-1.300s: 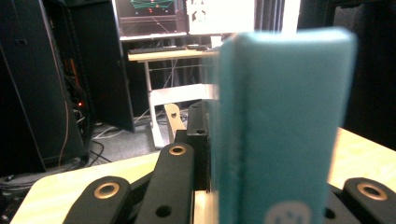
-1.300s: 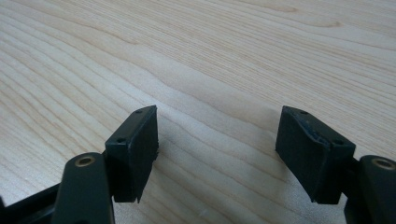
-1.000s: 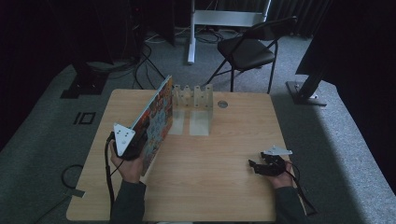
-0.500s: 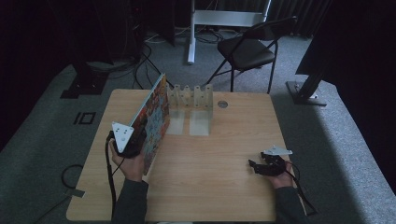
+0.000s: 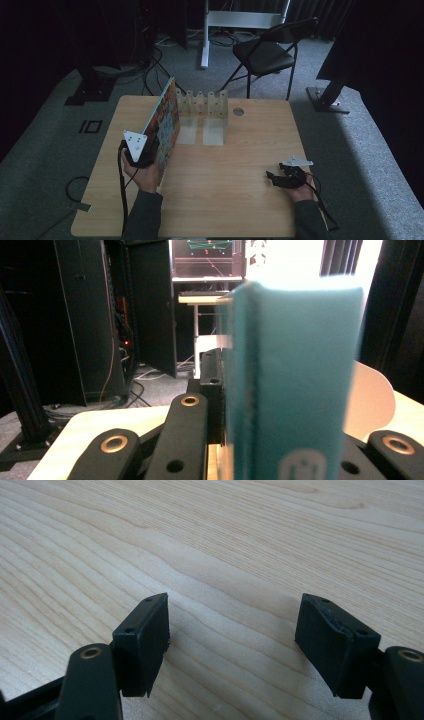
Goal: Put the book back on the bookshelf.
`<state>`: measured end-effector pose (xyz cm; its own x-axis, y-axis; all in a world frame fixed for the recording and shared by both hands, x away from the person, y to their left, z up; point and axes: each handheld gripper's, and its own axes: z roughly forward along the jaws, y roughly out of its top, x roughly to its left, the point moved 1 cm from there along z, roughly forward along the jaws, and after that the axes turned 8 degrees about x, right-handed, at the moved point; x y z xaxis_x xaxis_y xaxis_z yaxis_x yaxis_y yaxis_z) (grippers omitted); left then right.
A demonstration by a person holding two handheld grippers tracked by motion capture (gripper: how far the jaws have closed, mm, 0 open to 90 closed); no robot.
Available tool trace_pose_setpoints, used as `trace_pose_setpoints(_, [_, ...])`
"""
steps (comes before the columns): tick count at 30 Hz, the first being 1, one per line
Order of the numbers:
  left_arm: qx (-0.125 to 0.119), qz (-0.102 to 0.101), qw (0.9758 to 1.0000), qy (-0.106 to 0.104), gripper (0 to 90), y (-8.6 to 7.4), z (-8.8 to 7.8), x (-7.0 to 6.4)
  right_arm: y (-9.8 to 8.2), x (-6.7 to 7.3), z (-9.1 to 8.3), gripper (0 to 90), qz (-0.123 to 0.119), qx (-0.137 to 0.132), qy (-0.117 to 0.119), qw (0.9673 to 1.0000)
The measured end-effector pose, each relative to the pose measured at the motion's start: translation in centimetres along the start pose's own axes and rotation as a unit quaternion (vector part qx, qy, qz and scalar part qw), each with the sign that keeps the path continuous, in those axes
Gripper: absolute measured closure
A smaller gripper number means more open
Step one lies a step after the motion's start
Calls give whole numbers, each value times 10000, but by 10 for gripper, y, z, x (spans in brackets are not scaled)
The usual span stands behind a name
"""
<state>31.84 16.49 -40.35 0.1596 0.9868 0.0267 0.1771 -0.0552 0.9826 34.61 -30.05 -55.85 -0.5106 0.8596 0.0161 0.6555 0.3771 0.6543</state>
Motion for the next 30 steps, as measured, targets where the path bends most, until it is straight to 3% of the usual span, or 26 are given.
trace_pose_setpoints(30, [-83,183,9998,91,804,0,16,-10,0,0,0,295,15,-7,16,10000])
